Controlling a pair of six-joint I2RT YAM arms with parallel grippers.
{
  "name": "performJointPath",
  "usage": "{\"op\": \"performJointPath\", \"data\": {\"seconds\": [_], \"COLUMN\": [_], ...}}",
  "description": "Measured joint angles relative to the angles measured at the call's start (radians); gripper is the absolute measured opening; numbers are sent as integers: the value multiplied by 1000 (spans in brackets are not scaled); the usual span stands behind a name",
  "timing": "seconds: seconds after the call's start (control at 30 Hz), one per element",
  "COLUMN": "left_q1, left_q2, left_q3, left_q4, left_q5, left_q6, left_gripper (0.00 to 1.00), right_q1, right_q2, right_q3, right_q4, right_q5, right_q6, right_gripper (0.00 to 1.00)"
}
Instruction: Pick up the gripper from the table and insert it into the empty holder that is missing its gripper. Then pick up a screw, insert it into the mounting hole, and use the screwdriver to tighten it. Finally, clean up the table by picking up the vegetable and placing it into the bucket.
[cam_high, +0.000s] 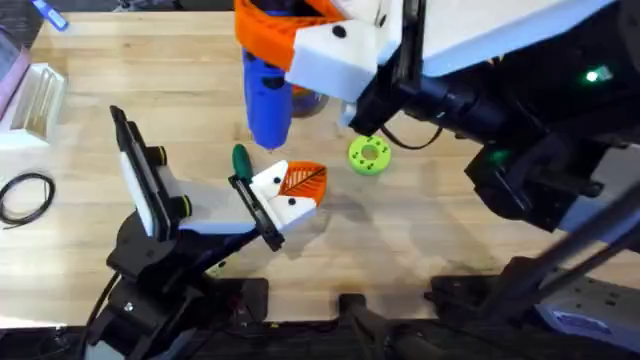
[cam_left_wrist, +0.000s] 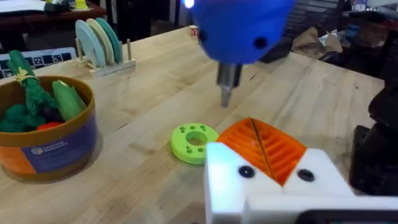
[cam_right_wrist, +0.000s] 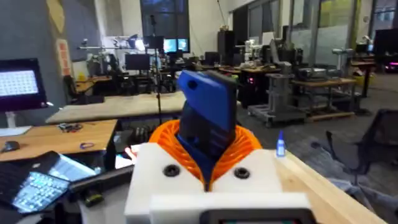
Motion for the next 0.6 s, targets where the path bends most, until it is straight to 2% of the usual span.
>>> {"op": "performJointPath", "data": {"seconds": [0.13,0.27,0.43,0.6], "left_q1": [0,0,0,0], "left_q2": [0,0,0,0], "left_q3": [0,0,0,0], "left_q4": [0,0,0,0], "left_q5": [0,0,0,0], "left_q6": [0,0,0,0], "left_gripper": [4,4,4,4], "right_q1": [-54,-170,-321,-422], "right_q2": [-2,-6,-6,27], "right_q3": [5,7,7,7], "right_q4": [-118,-399,-694,-797], "right_q5": [0,39,210,402], "right_q6": [-70,-263,-613,-958], "right_gripper": [22,22,22,22]}}
